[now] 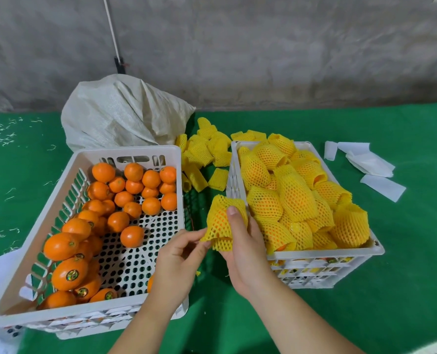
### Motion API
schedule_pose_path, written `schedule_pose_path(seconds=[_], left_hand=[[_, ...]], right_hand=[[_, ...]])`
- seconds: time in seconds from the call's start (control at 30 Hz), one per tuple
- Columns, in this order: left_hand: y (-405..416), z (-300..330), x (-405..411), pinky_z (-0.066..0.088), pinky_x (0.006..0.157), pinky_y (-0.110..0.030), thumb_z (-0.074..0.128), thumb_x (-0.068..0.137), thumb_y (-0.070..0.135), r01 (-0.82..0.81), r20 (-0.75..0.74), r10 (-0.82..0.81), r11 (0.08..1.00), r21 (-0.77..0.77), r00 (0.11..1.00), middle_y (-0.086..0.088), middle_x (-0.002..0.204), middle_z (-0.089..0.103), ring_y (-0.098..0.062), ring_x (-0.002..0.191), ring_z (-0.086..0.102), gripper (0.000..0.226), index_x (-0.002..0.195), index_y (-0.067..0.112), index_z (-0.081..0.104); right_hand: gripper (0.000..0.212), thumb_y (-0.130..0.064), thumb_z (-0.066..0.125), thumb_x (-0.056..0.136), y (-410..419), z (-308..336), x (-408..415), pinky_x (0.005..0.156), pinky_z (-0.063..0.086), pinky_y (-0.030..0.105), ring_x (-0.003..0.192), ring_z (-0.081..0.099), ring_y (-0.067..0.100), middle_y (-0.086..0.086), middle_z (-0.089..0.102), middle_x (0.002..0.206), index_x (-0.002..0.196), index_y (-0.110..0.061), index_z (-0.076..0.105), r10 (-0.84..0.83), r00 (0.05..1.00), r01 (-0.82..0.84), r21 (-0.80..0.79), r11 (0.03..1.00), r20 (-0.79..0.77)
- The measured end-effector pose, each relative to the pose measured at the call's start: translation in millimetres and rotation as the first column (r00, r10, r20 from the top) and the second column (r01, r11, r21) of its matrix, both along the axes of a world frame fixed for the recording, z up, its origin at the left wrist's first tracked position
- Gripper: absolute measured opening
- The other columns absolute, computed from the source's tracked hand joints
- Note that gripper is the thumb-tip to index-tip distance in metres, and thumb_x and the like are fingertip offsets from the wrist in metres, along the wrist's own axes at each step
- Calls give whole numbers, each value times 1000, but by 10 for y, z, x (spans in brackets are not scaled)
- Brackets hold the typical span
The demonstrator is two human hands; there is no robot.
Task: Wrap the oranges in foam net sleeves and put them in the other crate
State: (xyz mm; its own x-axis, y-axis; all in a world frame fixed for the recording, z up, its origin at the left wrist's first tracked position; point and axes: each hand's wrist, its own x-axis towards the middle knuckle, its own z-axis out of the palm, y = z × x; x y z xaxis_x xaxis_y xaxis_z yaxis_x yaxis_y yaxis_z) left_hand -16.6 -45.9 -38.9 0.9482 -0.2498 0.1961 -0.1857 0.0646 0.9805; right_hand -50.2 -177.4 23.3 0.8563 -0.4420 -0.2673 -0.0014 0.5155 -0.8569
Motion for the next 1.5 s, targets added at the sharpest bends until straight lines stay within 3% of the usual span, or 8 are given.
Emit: schedule_pose_path(seconds=[0.2, 0.37, 0.5, 1.07, 1.17, 1.3, 1.37, 1.5], left_hand=[[9, 48, 1, 56, 81, -20, 71, 92, 41, 50, -121, -48, 999, 6, 991, 2, 100, 76, -11, 92, 70, 25, 116, 37, 76], [-1, 55, 48, 58, 85, -25, 68, 93, 33, 24, -203, -39, 997, -73, 978, 2, 93, 73, -14, 89, 67, 21, 112, 37, 76], [9, 60, 51, 57, 87, -24, 69, 92, 35, 32, -205, -47, 996, -79, 978, 4, 93, 73, -13, 89, 68, 22, 112, 36, 76], [27, 154, 179, 60, 78, -27, 66, 100, 12, -146, -447, -2, 944, -297, 894, -8, 96, 74, -18, 84, 69, 17, 113, 10, 77], [112, 203, 451, 61, 71, -30, 61, 105, 9, -132, -514, 5, 969, -211, 858, -4, 95, 74, -16, 79, 70, 21, 109, 18, 79], [175, 90, 1010, 59, 68, -35, 58, 107, 20, -100, -308, 149, 981, 168, 939, 7, 93, 74, -10, 78, 69, 18, 113, 27, 74], [300, -108, 1331, 55, 94, -41, 56, 108, 24, -38, -76, 98, 822, 569, 992, 7, 121, 68, -10, 104, 65, 23, 129, 27, 65], [722, -645, 1676, 20, 125, -47, 59, 101, 33, 125, -121, -72, 63, 990, 990, -13, 168, 26, -41, 151, 25, 70, 164, 32, 29]], right_hand=[[81, -62, 76, 74, -363, 369, 158, 99, 48, 19, 122, 55, -8, -33, 53, 135, 145, -44, 41, -51, 998, 65, -544, 837, 41], [74, -43, 70, 93, -1286, 700, 554, 111, 37, 23, 140, 39, 13, -5, 36, 155, 155, -32, 31, -118, 993, 28, -999, 39, 24], [82, -65, 38, 100, -1518, 429, 708, 126, 18, 52, 157, 12, 34, 10, 7, 172, 164, -25, 7, -269, 808, -588, -685, -429, -525], [94, -73, 38, 96, -1125, 514, 1062, 127, 2, 52, 157, -6, 37, 19, -5, 170, 163, -12, 12, -226, 759, -642, -643, -418, -611], [79, -62, 44, 99, -790, 414, 1149, 128, 1, 51, 158, -6, 34, 14, -2, 172, 162, -21, 21, -69, 834, -502, -700, -508, -548], [72, -54, 50, 100, -438, 62, 1395, 124, 21, 55, 158, 2, 33, 9, 4, 172, 161, -24, 27, 125, 601, -632, -565, -531, -789], [74, -51, 51, 100, -372, -161, 1605, 123, 25, 55, 157, 5, 36, 10, 2, 172, 162, -21, 24, 116, 462, -703, -443, -556, -879], [76, -43, 51, 104, -342, -550, 2112, 123, 25, 55, 155, 6, 44, 12, -21, 169, 165, -21, 12, 24, 291, -820, -262, -509, -956]])
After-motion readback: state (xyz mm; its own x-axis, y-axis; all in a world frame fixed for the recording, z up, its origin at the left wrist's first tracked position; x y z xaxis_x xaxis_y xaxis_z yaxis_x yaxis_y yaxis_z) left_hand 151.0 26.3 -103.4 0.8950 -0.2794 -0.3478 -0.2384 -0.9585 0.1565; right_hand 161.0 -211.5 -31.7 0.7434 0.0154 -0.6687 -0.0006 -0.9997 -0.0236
